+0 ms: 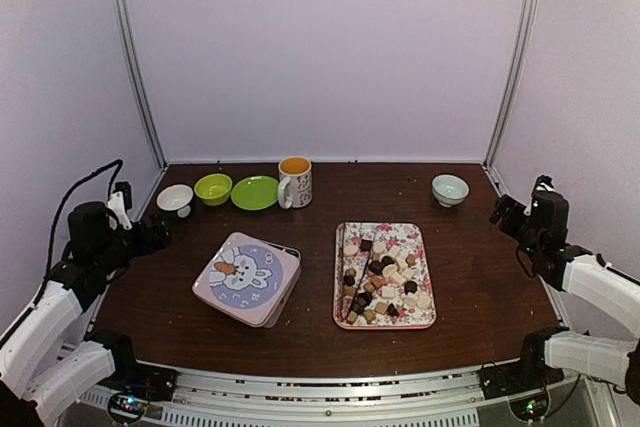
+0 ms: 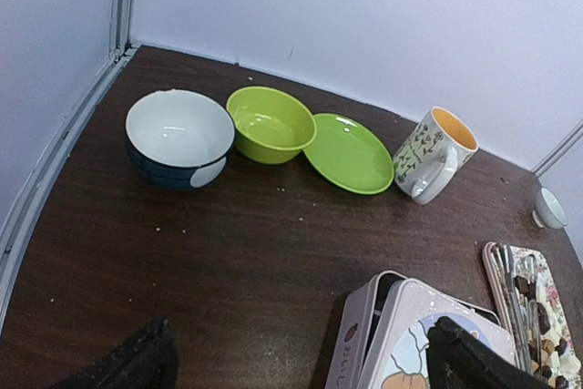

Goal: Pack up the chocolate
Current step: Move the box lid to the packing box.

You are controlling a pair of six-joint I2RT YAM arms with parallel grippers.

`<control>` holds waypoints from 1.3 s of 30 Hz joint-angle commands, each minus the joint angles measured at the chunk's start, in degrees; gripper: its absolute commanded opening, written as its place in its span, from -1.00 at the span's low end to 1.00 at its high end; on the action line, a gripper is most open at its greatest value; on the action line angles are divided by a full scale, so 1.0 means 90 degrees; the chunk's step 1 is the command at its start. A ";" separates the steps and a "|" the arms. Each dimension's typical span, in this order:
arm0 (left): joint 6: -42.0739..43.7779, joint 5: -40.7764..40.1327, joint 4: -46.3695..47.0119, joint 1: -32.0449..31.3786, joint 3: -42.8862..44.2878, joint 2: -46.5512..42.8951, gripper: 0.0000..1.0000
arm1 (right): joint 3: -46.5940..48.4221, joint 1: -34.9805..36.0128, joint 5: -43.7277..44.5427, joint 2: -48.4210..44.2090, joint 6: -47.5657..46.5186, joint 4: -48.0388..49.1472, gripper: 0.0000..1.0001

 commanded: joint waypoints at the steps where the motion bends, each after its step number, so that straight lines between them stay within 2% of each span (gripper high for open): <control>1: -0.0137 -0.0034 0.0118 0.0006 0.0081 -0.0185 0.96 | 0.0198 0.0014 0.0216 0.0098 0.0159 -0.0482 1.00; 5: -0.0112 -0.0114 -0.0045 0.0007 0.0099 -0.0331 0.95 | 0.0575 0.0010 0.0139 0.0318 0.0405 -0.1177 1.00; 10: -0.0331 -0.0139 -0.0119 0.0009 0.0071 -0.0510 0.95 | 0.0414 0.0017 -0.1056 0.0510 0.0495 -0.0753 1.00; 19: -0.0239 0.0955 -0.0621 0.0009 0.0552 -0.0023 0.95 | 0.1043 0.0563 -0.1423 0.0969 0.0267 -0.1701 0.97; 27: -0.0259 0.1878 -0.1366 -0.0010 0.0973 0.0586 0.95 | 0.1223 0.1490 -0.1424 0.0874 0.0464 -0.1917 0.96; 31: -0.0239 0.2033 -0.1503 -0.0188 0.1029 0.0770 0.95 | 0.1331 0.2240 -0.1498 0.0962 0.0575 -0.1872 0.95; 39: -0.0618 0.1925 -0.1549 -0.0635 0.0777 0.1116 0.82 | 0.1582 0.3690 -0.0941 0.1304 0.1464 -0.1504 0.88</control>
